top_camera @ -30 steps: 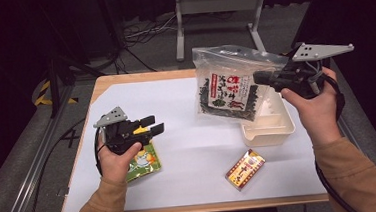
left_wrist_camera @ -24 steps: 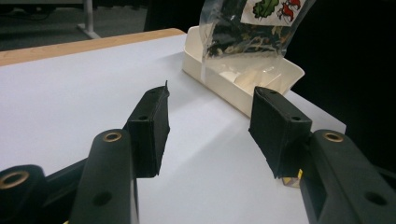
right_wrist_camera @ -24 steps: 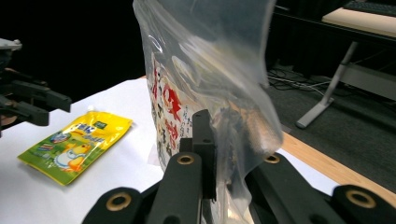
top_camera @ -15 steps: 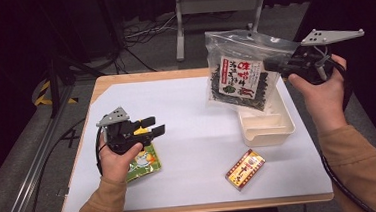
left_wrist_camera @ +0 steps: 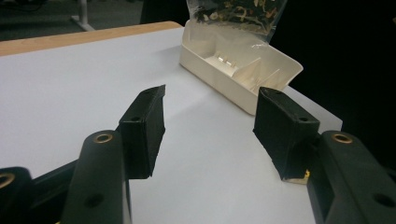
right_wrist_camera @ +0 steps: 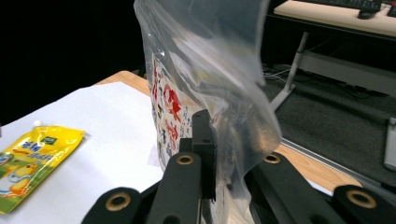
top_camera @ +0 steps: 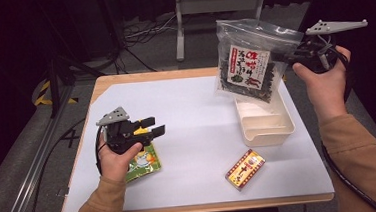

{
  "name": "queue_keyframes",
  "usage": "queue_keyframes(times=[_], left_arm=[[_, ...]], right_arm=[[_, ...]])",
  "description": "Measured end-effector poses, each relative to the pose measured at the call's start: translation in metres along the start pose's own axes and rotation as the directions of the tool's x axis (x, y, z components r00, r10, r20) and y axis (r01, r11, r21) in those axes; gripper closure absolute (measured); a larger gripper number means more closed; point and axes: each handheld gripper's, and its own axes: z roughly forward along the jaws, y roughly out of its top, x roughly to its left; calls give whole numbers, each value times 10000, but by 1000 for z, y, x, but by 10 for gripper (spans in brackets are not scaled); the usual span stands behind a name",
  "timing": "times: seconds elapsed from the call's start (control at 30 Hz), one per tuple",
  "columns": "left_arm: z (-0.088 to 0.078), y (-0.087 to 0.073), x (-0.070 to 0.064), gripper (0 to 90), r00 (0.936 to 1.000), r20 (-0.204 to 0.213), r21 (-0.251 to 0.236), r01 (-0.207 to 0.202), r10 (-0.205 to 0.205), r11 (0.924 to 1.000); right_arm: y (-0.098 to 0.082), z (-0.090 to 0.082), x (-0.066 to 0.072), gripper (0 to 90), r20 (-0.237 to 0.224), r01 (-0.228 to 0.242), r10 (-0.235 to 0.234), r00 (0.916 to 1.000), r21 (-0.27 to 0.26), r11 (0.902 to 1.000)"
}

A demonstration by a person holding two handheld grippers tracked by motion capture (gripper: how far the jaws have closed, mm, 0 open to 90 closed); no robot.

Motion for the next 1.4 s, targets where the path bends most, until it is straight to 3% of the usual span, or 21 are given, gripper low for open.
queue_keyframes(times=[0.53, 1.03, 1.4], left_arm=[[3, -3, 5, 428, 9999, 2, 174, 159, -159, 9997], [3, -5, 10, 424, 9995, -54, 227, 327, -326, 9992], [4, -6, 11, 397, 9992, -196, 299, 360, -354, 9989]], right_arm=[[-7, 3, -29, 842, 1006, -531, 514, 9936, 148, 9985], [-21, 10, -38, 837, 1620, -623, 533, 9854, 514, 9967], [-33, 17, -43, 828, 1813, -699, 563, 9818, 697, 9951]])
